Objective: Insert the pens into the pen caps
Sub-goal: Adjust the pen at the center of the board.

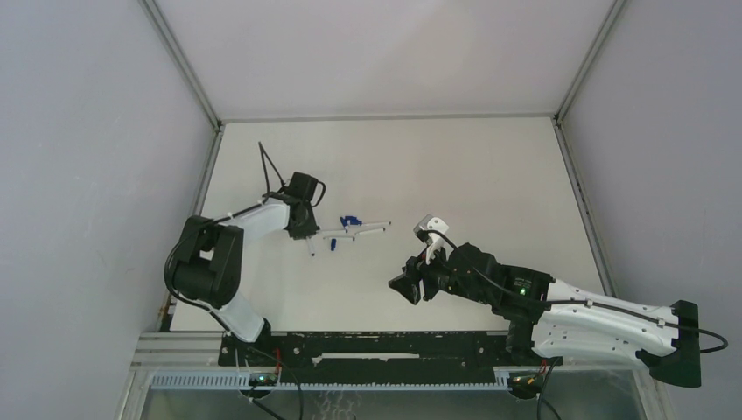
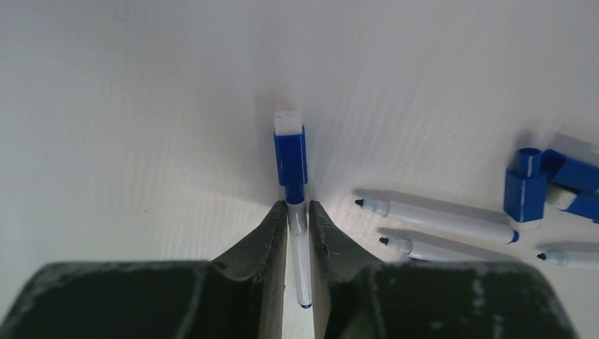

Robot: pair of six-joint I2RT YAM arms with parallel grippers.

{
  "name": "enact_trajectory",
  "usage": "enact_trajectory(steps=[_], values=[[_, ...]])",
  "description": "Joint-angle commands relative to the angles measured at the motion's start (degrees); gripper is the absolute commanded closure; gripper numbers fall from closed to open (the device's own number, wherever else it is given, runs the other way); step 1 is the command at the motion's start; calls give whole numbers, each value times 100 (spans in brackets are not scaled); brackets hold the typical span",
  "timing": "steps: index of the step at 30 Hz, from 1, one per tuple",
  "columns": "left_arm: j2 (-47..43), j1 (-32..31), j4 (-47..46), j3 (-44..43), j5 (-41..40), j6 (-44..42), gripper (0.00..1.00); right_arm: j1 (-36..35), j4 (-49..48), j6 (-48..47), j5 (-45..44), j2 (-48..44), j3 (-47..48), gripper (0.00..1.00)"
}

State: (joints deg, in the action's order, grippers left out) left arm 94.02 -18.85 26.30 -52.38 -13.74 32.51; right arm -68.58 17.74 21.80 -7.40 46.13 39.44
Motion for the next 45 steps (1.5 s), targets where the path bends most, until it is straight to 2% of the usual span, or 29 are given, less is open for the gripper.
enact_trajectory(steps=[1,7,18,25,34,45], values=[[292,-4,-114,-504,240,-246,79,42,-200,-80,30,-7,37,40],[521,-31,-152,-842,445,-404,79,48,-168,-36,11,-29,32,40],[650,-200,-318,-759,663,-557,76,35,-111,60,10,-51,37,40],[490,-212,-135,-699,210,-519,75,26,-113,138,10,-43,37,40],[166,-51,-77,-428,-42,-465,60,30,-180,147,-15,14,37,40],[-966,-51,-50,-613,373,-538,46,199,-528,159,-384,158,37,40]])
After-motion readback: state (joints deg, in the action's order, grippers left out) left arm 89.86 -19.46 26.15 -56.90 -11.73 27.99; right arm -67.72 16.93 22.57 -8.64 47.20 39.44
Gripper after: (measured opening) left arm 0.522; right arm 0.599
